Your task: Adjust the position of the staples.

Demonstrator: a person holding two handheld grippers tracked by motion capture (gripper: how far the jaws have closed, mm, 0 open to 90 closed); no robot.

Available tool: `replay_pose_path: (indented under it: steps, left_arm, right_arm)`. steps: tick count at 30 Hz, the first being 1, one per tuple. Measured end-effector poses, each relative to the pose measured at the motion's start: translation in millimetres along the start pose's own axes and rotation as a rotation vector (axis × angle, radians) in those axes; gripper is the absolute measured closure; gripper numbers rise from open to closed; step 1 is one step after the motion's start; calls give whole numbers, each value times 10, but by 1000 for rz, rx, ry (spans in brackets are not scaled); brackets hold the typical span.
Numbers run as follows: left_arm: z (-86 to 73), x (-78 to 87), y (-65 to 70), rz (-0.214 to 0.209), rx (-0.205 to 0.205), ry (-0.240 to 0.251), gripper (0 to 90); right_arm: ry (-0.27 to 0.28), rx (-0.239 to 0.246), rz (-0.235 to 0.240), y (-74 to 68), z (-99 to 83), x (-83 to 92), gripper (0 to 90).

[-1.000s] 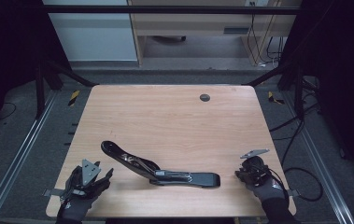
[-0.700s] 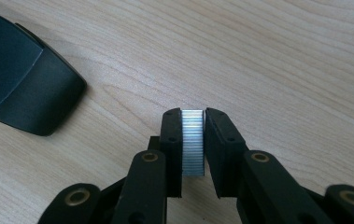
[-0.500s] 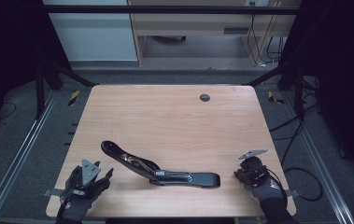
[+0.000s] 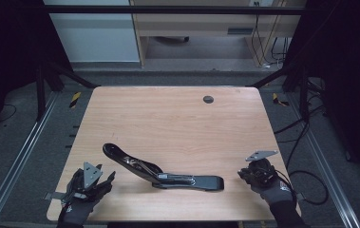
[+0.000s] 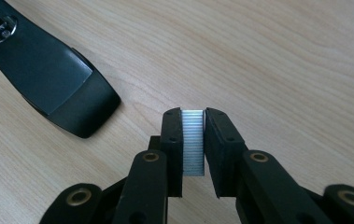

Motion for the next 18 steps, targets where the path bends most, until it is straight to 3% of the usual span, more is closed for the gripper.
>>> replay_pose_path:
  steps: [4, 8, 13, 18]
  left_arm:
    - [0, 1, -1, 0, 3, 0, 447]
    - [-3, -7, -8, 0, 4, -1, 448]
    - [-13, -22, -21, -5, 12, -5, 448]
    - [-11, -22, -25, -5, 13, -4, 448]
  right_arm:
    - [19, 8, 11, -1, 40, 51, 779]
    - [42, 57, 30, -35, 113, 121, 779]
    - [65, 80, 50, -80, 184, 183, 780]
    - [71, 122, 41, -75, 248, 225, 781]
Point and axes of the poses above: each handheld gripper's, and its own axes: x roughly backward along the jaws, z roughly out of its top, y roughly to its right, the point moved 5 cm from there along -x, roughly forward along the jaws, and after that the axes turned 2 degrees about -y, right-handed, at the moved point
